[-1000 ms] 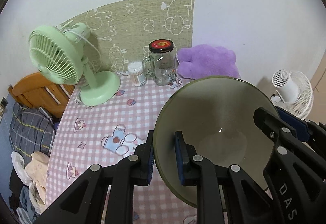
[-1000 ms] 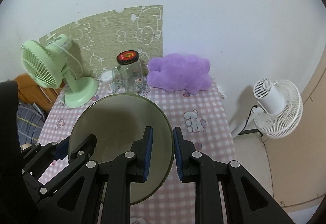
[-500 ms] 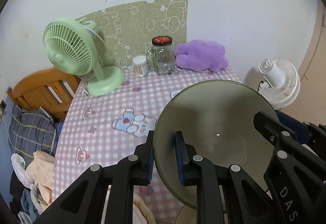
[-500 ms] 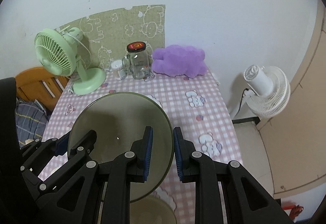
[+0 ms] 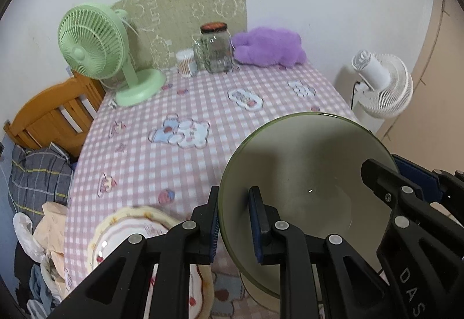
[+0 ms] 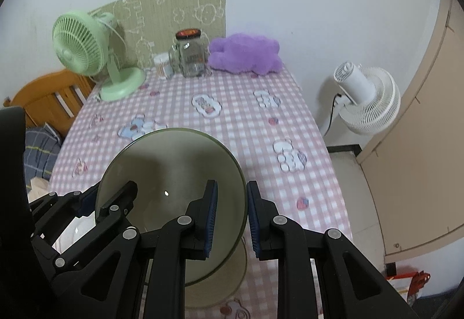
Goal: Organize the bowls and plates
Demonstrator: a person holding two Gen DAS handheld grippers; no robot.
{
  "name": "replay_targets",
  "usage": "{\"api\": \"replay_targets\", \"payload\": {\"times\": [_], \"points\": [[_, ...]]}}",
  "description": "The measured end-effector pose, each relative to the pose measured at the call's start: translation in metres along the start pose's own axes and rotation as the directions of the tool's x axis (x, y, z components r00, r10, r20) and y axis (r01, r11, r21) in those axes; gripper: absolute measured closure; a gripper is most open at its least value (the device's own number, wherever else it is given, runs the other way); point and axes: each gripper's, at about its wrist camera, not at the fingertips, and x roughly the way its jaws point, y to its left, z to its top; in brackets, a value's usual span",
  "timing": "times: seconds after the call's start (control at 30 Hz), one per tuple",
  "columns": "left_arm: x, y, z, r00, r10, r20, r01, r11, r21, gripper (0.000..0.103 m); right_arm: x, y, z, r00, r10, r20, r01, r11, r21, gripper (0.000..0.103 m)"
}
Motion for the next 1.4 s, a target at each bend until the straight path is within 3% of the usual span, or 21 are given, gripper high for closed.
{"api": "replay_targets", "payload": {"times": [0.5,1.2,1.3,1.4], "points": [[0.025,-0.010,-0.044,0.995,-0.003,-0.099,0.004,1.000,0.009,0.087,0.027,-0.003,-0.052,0.993,-0.002,-0.120,0.001,1.000,-0.009,0.079],[0.043,-0.008,-0.050,0.989,-0.014,-0.147,0.012,1.000,-0.013,0.086,0.050,-0.001,-0.057,0.984,-0.012,-0.180,0.008,1.000,-0.020,0.078],[0.042,-0.007,-0.051,0.985,-0.059,-0.159,0.055,0.998,-0.028,0.071,0.049,-0.002,-0.057,0.982,0.008,-0.186,-0.010,1.000,-0.011,0.077],[0.038,-0.008,-0.052,0.985,-0.074,-0.156,0.069,0.997,-0.032,0.065,0.048,-0.002,-0.058,0.983,0.026,-0.182,-0.030,0.999,-0.017,0.074]]}}
